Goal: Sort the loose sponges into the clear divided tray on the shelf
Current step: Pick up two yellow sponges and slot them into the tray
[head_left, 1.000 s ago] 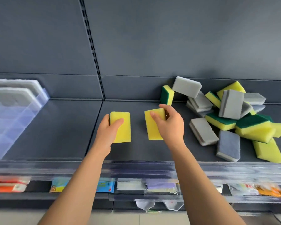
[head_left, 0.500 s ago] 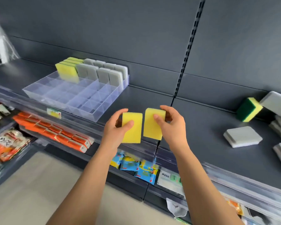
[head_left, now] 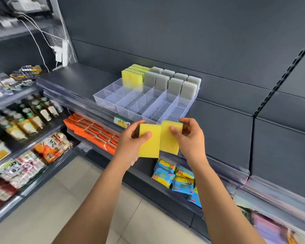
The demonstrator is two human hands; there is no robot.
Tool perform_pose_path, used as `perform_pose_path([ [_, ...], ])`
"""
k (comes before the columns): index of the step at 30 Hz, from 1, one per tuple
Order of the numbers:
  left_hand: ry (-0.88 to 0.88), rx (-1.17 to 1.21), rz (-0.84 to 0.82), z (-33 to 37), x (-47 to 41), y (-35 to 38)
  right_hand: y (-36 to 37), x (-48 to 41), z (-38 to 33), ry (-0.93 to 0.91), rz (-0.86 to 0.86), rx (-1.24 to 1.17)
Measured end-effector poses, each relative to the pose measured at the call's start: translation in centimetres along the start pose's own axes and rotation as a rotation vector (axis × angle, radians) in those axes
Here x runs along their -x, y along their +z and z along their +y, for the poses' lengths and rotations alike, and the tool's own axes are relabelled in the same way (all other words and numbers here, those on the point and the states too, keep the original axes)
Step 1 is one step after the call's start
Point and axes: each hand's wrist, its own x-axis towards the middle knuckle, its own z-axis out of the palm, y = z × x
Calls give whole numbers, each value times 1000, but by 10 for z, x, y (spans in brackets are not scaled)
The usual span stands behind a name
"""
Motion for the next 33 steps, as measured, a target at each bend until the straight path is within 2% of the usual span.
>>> perform_pose_path([
  [9,15,-11,8,8,-54,-58,69,-40,-15,-21,-14,1],
  [19,70,-68,23,35,-165,-96,137,-140,-32,-87,-12,-48],
  [29,149,-204,-1,43,-278,-127,190,-228,-36,-113,-16,33],
  [33,172,-276,-2,42,-311,-138,207,-252,-32,-137,8,134],
])
